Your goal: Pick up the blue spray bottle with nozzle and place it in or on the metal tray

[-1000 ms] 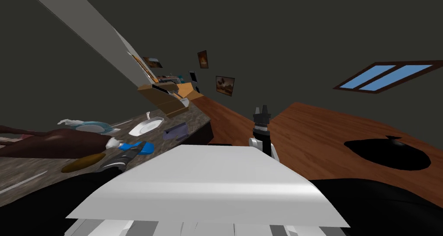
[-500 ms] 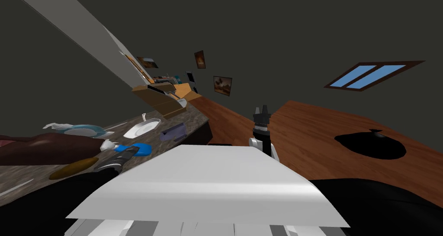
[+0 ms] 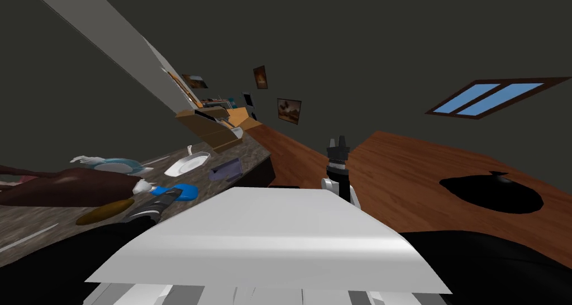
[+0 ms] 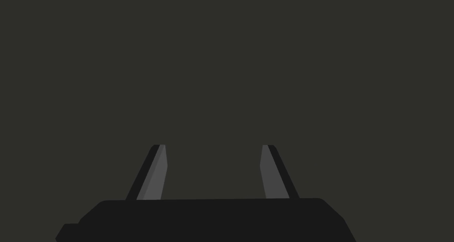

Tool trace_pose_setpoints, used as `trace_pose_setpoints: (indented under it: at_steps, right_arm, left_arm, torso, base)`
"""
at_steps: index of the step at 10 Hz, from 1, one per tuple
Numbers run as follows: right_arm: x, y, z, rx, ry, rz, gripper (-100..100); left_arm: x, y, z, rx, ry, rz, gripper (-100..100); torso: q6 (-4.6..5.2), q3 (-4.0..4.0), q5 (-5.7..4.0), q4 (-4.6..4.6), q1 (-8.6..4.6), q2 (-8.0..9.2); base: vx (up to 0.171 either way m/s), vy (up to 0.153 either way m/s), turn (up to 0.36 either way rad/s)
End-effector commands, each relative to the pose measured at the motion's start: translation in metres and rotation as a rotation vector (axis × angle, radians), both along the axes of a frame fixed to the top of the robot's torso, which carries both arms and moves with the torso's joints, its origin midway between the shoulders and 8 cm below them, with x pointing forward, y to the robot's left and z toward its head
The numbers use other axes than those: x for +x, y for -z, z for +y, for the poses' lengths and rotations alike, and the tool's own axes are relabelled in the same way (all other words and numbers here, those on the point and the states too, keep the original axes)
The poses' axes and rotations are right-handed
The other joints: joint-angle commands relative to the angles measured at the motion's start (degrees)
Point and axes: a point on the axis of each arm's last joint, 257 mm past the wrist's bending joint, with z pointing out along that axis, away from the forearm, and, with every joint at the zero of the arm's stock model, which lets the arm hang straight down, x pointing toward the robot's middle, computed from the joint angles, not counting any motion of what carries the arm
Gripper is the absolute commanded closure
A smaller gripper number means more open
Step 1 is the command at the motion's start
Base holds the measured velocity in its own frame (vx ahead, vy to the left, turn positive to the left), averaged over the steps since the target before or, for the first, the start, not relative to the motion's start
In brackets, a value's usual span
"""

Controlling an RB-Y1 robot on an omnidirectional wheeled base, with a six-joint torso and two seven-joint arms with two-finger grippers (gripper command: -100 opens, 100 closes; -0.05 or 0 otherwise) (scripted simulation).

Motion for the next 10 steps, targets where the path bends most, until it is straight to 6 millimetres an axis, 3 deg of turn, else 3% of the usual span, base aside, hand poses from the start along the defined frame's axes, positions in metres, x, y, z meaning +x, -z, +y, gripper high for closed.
trace_pose_setpoints:
  at_steps: [1, 5, 6, 7, 8, 10]
  right_arm:
    - [0.0, 0.0, 0.0, 0.0, 0.0, 0.0, 0]
    - [0.0, 0.0, 0.0, 0.0, 0.0, 0.0, 0]
    - [0.0, 0.0, 0.0, 0.0, 0.0, 0.0, 0]
    - [0.0, 0.0, 0.0, 0.0, 0.0, 0.0, 0]
    - [0.0, 0.0, 0.0, 0.0, 0.0, 0.0, 0]
    - [0.0, 0.0, 0.0, 0.0, 0.0, 0.0, 0]
  left_arm:
    - [0.007, 0.0, -0.011, -0.001, 0.023, 0.004, 100]
    - [0.023, -0.004, -0.049, -0.002, 0.089, 0.006, 100]
    - [0.019, -0.003, -0.043, -0.003, 0.076, 0.005, 100]
    - [0.02, -0.002, -0.044, -0.003, 0.079, 0.006, 0]
    - [0.018, 0.002, -0.049, -0.034, 0.065, -0.003, 100]
    - [0.013, 0.005, -0.057, -0.08, 0.043, -0.015, 100]
  torso:
    - [0.0, 0.0, 0.0, 0.0, 0.0, 0.0]
    - [0.09, -0.07, -0.02, -0.04, 0.03, -0.1]
    - [0.08, -0.07, -0.01, -0.04, 0.03, -0.11]
    - [0.12, -0.05, -0.03, -0.03, -0.02, -0.06]
    - [0.12, -0.03, -0.04, -0.02, -0.07, -0.02]
    - [-0.1, -0.06, 0.11, -0.1, -0.72, -0.03]
  base:
    - [0.049, 0.048, 0.211]
    - [0.042, 0.045, 0.15]
    - [0.019, 0.016, 0.031]
    - [0.0, 0.0, 0.0]
    - [0.026, -0.076, 0.197]
    - [0.072, -0.171, 0.248]
